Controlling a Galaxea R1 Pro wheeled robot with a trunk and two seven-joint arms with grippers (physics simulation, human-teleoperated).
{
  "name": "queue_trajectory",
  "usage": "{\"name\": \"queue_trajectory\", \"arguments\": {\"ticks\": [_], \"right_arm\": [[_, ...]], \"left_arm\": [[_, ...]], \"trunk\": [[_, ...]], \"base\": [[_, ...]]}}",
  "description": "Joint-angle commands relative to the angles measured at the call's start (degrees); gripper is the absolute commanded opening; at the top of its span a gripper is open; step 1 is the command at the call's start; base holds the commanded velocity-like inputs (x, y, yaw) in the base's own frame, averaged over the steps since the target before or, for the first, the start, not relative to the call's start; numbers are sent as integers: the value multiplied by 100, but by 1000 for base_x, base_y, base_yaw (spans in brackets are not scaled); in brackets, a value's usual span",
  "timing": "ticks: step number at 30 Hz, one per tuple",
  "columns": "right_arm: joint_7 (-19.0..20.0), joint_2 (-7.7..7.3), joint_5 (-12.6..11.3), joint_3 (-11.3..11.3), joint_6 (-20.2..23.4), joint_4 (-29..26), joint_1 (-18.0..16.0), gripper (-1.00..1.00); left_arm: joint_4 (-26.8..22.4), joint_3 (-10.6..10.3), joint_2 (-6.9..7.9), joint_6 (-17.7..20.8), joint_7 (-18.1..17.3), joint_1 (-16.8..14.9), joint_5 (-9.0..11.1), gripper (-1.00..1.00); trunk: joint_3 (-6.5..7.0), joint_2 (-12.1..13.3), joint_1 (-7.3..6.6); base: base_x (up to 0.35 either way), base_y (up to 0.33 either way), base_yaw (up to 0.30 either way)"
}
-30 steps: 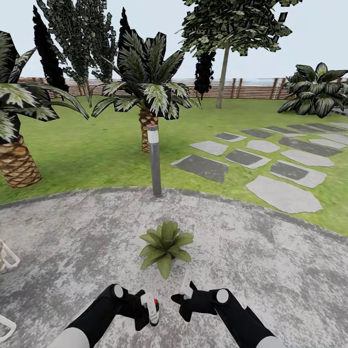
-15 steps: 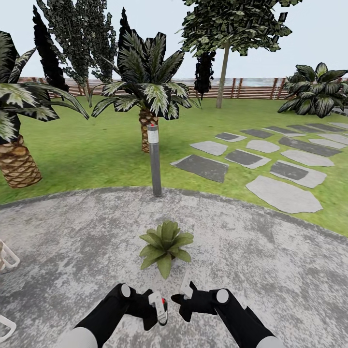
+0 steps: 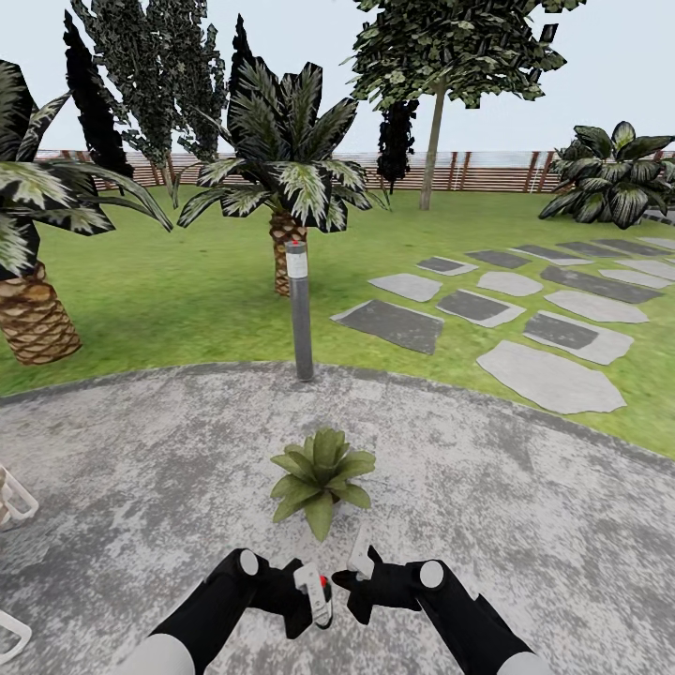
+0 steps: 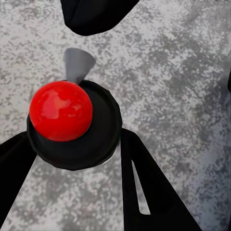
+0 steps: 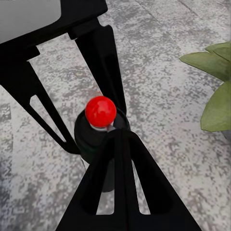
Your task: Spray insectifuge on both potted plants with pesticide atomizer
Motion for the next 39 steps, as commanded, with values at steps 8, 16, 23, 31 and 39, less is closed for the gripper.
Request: {"name": "queue_trajectory", "arguments": {"ticks": [8, 16, 23, 31, 39], "right_arm": [[3, 1, 60, -5, -50, -1, -3, -100], [2, 1, 62, -5, -50, -1, -3, -100], [4, 1, 65, -5, -50, -1, -3, -100], [4, 1, 68, -5, -50, -1, -3, -100], [5, -1, 75, -5, -50, 6, -3, -100]], "left_arm": [[-11, 6, -45, 23, -35, 0, -11, -100], [-11, 1, -84, 30, -35, -1, -11, -100], [-11, 4, -76, 24, -29, 2, -18, -100], [-3, 33, 237, 33, -18, -37, -52, -100], [-3, 40, 932, 22, -17, -40, -32, -100]], "trunk": [[-5, -2, -1], [-5, -2, -1], [-5, -2, -1], [-5, -2, -1], [-5, -2, -1]], "base": [[0, 0, 0], [0, 0, 0], [0, 0, 0], [0, 0, 0], [0, 0, 0]]}}
